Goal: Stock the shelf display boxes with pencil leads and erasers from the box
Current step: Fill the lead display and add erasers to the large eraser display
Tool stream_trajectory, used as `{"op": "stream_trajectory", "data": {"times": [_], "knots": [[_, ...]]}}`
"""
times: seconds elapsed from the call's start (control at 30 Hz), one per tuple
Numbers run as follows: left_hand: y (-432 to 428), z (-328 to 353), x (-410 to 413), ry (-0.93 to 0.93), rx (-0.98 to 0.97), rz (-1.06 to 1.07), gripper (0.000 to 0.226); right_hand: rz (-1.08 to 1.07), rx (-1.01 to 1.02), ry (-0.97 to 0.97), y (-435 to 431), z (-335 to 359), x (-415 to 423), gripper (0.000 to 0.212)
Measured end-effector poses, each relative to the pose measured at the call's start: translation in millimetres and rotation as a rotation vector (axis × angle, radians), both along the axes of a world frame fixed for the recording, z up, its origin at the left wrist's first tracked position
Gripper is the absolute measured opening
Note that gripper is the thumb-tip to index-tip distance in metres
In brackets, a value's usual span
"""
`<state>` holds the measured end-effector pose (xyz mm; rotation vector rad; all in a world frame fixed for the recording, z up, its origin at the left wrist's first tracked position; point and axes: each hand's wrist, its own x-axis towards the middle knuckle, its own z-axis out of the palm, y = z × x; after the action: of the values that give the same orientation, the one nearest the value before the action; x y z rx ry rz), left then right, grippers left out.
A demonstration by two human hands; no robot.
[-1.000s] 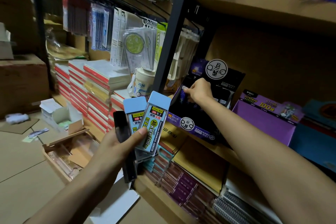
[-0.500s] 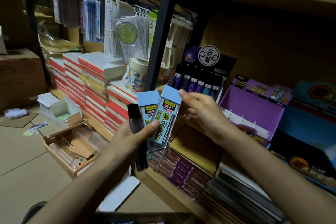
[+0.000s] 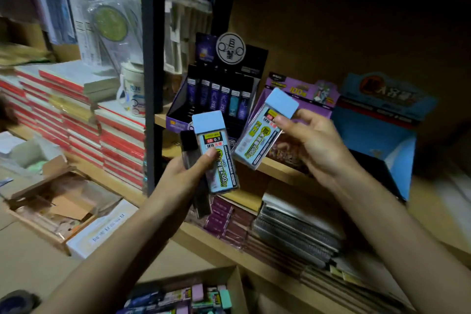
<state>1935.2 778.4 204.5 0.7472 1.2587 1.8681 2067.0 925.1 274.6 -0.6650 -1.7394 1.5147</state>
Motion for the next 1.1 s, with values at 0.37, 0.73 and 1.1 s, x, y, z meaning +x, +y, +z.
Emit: {"op": "stream_trajectory", "data": {"times": [0.37,0.73,1.1], "knots": [[20,-15,19,0.06,-0.009,-0.03,0.03,-0.592,0.556,-0.106,105,13,109,0.025],[25,-29,25,0.091,-0.084,-0.041,0.036,-0.595,0.329,-0.308,135,-51,129,0.042],[27,-35,25,0.1,-0.087,-0.055,0.03,-0.482,0.517,-0.133,130,-9,117,0.016]]}}
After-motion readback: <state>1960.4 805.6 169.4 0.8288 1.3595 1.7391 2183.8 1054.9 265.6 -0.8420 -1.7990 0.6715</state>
